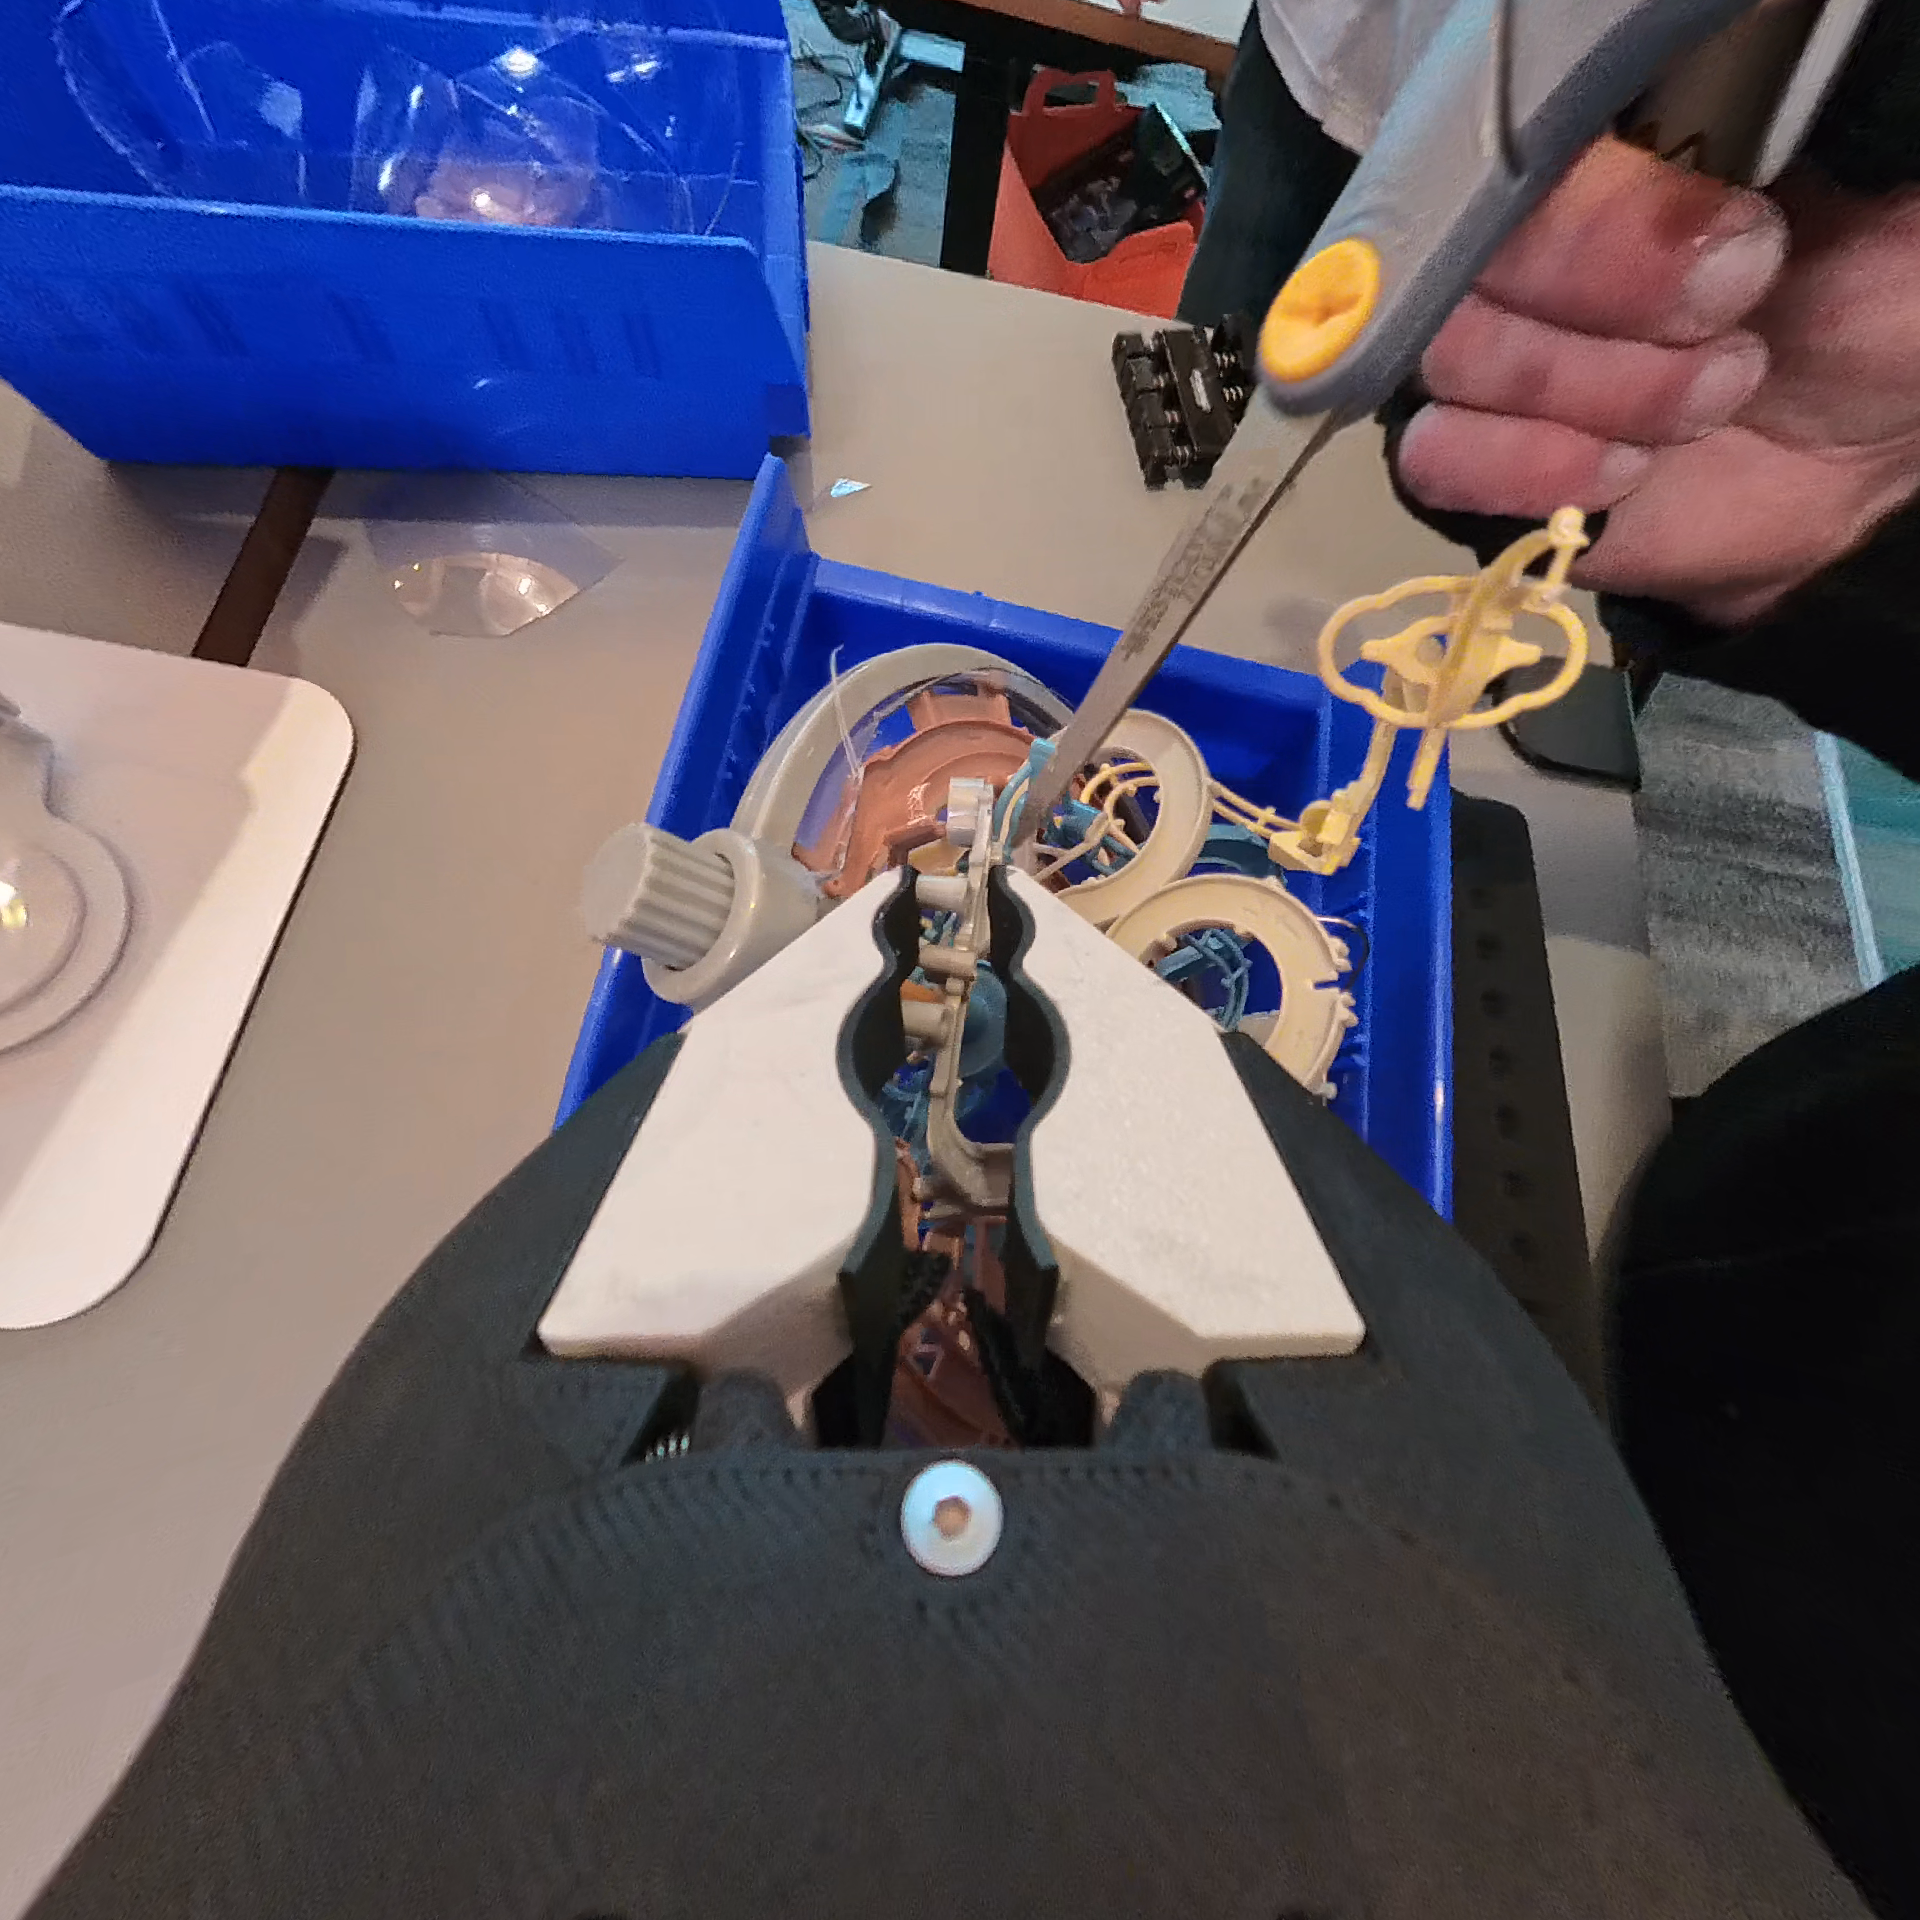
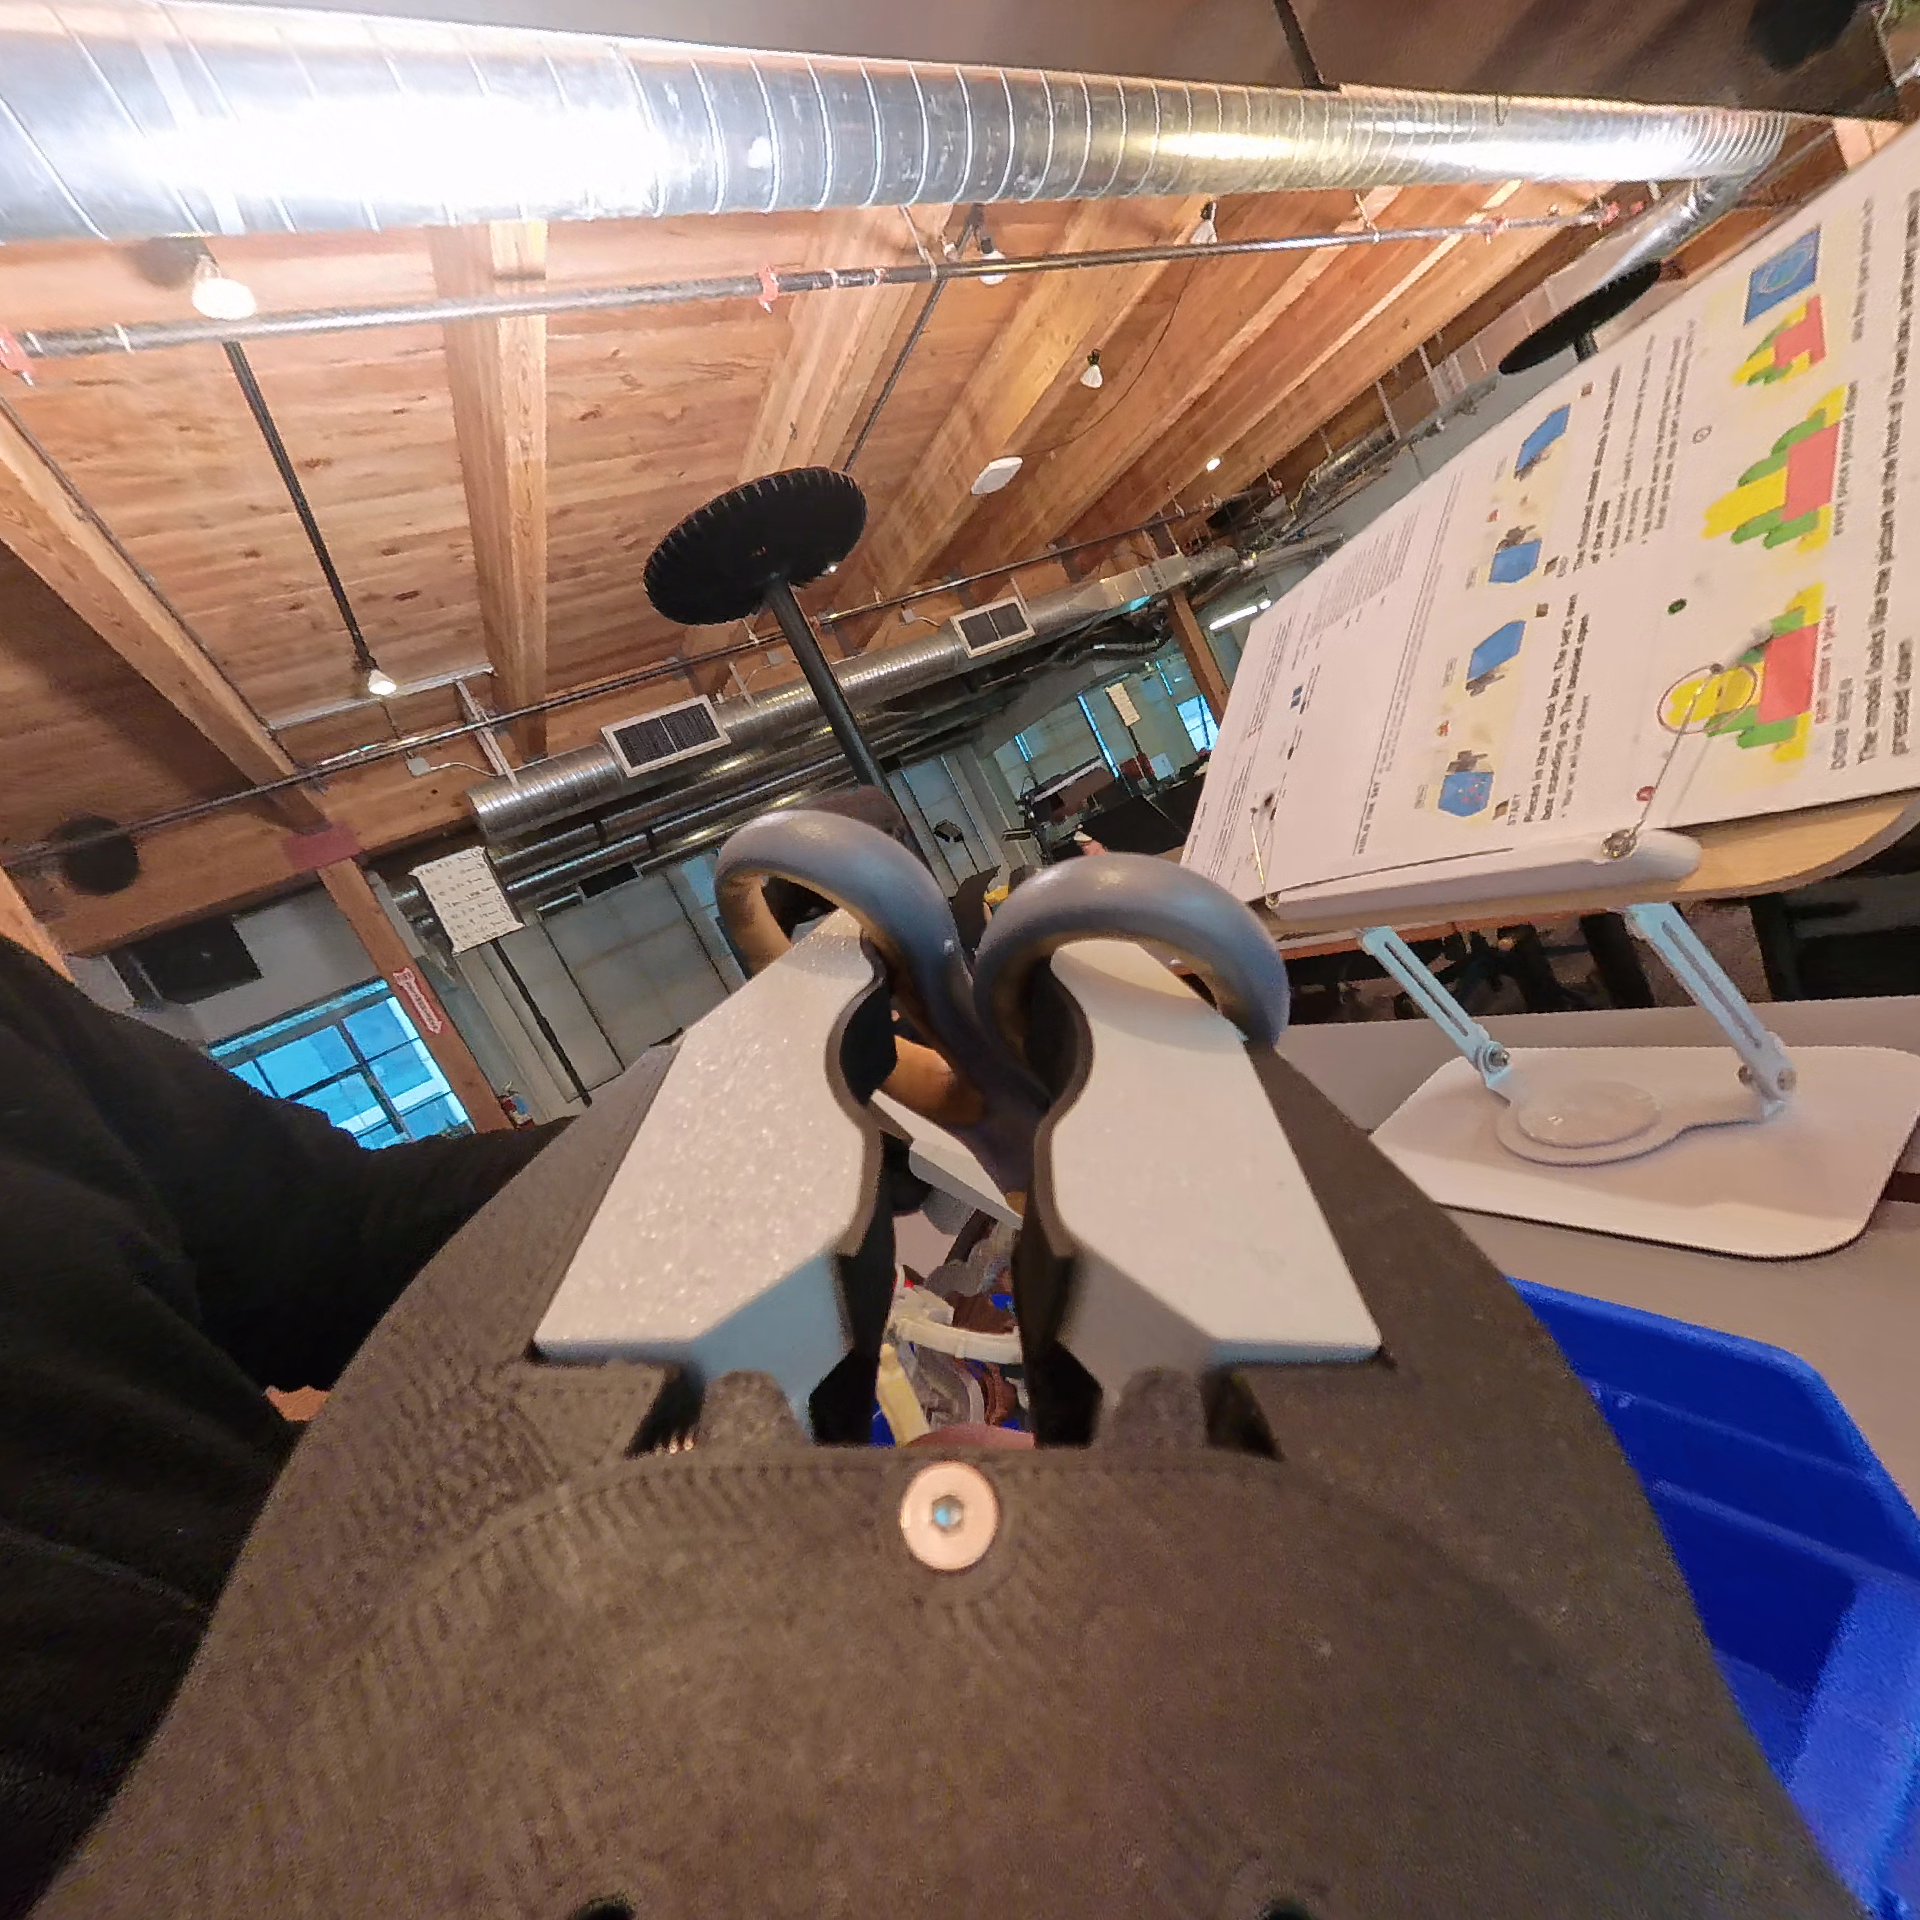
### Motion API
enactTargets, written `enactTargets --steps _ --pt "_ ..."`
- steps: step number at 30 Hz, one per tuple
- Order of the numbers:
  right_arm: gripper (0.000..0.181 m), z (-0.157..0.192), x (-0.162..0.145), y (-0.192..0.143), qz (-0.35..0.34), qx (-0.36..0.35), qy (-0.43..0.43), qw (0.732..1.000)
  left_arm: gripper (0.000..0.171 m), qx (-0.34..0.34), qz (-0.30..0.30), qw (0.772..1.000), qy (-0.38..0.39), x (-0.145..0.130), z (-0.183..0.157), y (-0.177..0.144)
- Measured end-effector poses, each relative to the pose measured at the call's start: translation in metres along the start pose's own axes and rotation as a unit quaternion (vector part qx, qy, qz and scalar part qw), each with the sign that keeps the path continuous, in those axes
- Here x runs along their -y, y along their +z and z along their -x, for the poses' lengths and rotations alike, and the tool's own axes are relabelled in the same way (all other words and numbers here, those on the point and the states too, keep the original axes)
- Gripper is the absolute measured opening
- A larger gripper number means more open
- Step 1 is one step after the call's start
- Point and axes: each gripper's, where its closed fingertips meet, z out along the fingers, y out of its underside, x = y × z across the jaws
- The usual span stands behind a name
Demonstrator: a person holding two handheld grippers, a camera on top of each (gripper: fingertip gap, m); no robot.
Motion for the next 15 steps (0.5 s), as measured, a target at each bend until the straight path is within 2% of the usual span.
enactTargets --steps 8,10,15 --pt "0.017 -0.007 -0.021 0.004 0.031 -0.025 -0.021 0.999 0.011 -0.02 0.044 0.996 0.079 0.007 -0.006 0.01" --pt "0.017 -0.015 -0.019 0.002 0.026 -0.039 -0.008 0.999 0.01 -0.024 0.035 0.994 0.097 0.009 -0.007 0.012" --pt "0.019 -0.041 -0.014 -0.008 -0.001 -0.065 0.064 0.996 0.007 -0.062 -0.011 0.995 0.08 0.011 -0.013 0.009"
